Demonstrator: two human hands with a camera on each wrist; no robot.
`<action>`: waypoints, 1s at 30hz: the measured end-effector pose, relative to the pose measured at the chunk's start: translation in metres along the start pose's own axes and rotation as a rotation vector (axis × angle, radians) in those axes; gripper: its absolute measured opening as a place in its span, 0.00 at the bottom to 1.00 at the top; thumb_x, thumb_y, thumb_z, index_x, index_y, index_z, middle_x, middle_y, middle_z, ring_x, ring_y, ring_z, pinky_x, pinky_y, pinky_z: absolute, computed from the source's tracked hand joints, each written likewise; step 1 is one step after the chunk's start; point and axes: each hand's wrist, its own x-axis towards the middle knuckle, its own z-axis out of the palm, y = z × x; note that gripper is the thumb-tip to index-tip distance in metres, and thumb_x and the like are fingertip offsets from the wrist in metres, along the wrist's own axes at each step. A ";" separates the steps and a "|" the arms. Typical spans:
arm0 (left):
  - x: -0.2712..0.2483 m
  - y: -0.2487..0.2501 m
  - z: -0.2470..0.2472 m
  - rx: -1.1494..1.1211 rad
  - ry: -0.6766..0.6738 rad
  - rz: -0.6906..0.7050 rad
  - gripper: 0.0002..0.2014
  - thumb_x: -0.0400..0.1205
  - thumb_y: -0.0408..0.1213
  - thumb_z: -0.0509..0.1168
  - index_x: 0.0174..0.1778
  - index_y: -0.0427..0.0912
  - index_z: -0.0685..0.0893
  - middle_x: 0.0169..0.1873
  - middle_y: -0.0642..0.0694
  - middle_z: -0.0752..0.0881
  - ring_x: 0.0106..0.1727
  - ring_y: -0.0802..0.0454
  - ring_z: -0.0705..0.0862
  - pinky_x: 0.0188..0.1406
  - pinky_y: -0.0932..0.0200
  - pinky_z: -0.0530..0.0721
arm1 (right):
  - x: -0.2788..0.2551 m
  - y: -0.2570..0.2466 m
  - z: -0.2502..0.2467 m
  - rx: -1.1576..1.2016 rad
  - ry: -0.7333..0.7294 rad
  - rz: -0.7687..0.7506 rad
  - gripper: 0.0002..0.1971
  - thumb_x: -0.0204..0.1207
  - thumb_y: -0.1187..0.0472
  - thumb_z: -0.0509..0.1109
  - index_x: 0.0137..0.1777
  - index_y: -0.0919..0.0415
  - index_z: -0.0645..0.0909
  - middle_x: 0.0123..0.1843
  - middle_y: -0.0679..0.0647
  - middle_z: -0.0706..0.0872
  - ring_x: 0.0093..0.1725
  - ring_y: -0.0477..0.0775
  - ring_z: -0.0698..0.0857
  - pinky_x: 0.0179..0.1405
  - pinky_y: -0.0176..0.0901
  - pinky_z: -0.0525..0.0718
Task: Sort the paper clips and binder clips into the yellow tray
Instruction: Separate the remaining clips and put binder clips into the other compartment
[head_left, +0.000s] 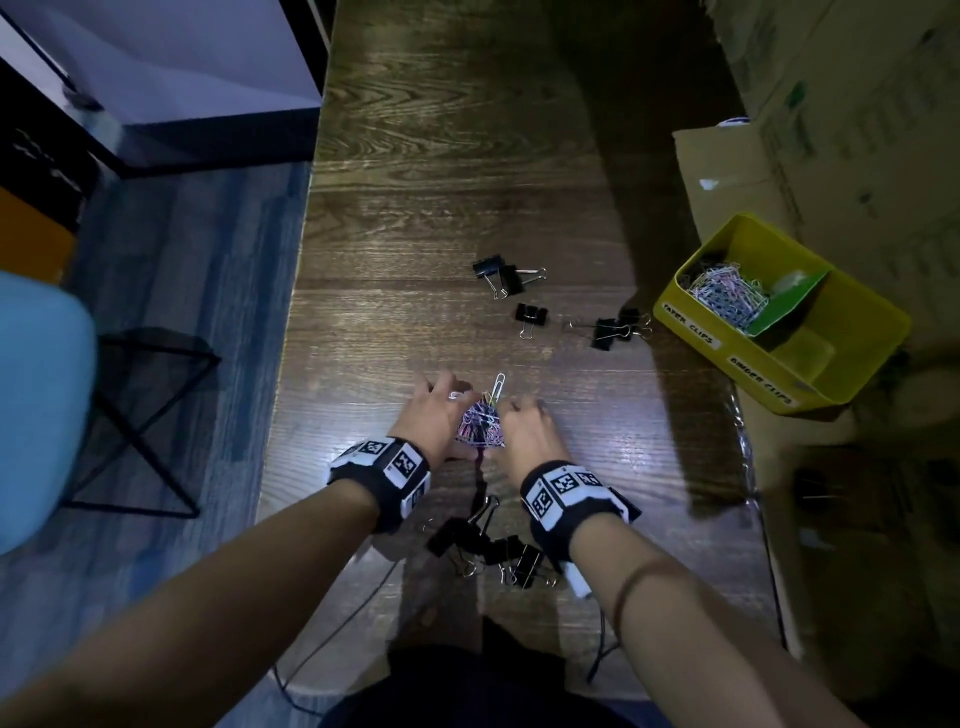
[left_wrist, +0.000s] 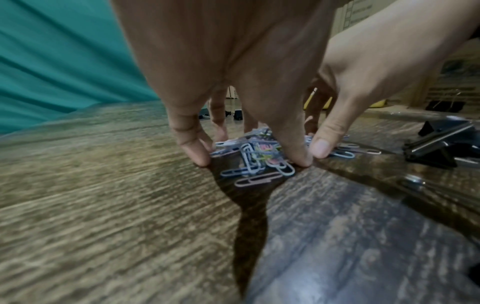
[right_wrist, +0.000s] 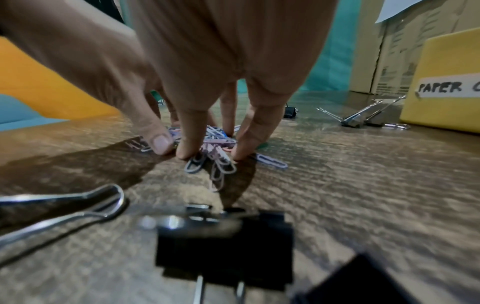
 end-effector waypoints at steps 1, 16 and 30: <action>-0.002 0.001 0.000 -0.053 0.029 0.016 0.36 0.70 0.49 0.74 0.74 0.48 0.71 0.70 0.38 0.70 0.65 0.36 0.74 0.68 0.44 0.74 | 0.001 0.000 0.000 -0.006 0.013 -0.016 0.26 0.75 0.67 0.72 0.73 0.67 0.70 0.70 0.68 0.73 0.70 0.66 0.74 0.68 0.53 0.78; 0.003 -0.019 -0.030 -0.375 0.081 0.107 0.08 0.77 0.35 0.70 0.50 0.42 0.89 0.38 0.42 0.91 0.34 0.48 0.83 0.35 0.61 0.75 | 0.013 0.020 -0.016 0.250 -0.021 0.138 0.10 0.80 0.64 0.65 0.54 0.68 0.84 0.53 0.66 0.85 0.46 0.61 0.85 0.54 0.51 0.85; 0.036 -0.006 -0.091 -1.401 -0.099 -0.050 0.09 0.68 0.27 0.71 0.44 0.38 0.90 0.39 0.38 0.91 0.39 0.49 0.90 0.39 0.64 0.89 | -0.024 0.068 -0.094 0.968 0.256 0.051 0.11 0.72 0.63 0.76 0.54 0.55 0.87 0.52 0.55 0.89 0.45 0.58 0.88 0.57 0.55 0.85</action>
